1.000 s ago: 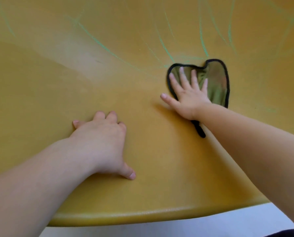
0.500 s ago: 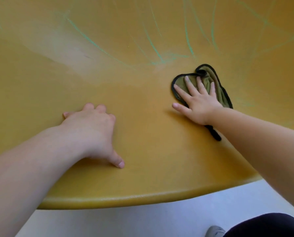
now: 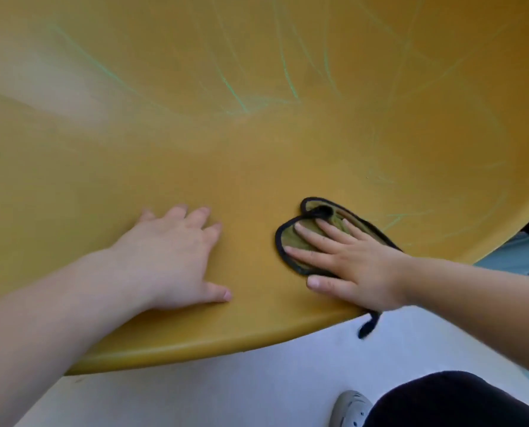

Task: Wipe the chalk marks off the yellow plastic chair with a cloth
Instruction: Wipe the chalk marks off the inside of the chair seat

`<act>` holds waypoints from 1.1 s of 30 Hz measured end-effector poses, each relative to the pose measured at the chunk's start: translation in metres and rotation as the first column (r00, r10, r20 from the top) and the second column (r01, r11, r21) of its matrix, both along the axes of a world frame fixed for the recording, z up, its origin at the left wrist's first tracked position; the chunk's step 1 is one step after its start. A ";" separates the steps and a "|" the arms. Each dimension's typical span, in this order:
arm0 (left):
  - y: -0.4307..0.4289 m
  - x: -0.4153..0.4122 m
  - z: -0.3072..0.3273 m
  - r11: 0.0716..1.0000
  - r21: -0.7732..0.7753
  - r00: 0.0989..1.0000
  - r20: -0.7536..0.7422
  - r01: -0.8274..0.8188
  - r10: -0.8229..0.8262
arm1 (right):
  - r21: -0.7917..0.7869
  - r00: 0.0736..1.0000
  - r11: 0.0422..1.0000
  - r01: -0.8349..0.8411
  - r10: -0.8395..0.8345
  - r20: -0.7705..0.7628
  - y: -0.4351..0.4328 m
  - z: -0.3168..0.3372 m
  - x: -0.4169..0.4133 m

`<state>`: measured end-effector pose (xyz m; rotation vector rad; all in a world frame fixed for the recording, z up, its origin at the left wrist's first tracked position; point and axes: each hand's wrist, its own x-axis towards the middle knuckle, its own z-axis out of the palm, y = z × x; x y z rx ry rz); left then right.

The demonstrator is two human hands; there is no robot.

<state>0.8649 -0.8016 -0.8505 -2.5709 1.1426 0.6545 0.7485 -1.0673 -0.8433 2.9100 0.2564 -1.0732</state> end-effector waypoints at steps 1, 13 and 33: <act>-0.004 -0.002 -0.002 1.000 -0.004 1.000 -0.005 0.002 -0.002 | -0.088 0.998 0.994 0.060 -0.057 0.034 -0.021 -0.001 0.013; -0.021 0.006 -0.002 0.999 -0.014 0.993 -0.109 -0.043 0.041 | -0.016 0.989 0.995 0.101 -0.099 0.106 0.030 -0.027 0.029; -0.003 0.021 0.006 0.999 -0.036 0.999 -0.037 0.029 -0.030 | 0.047 0.988 0.997 0.064 -0.070 0.134 0.061 -0.033 0.034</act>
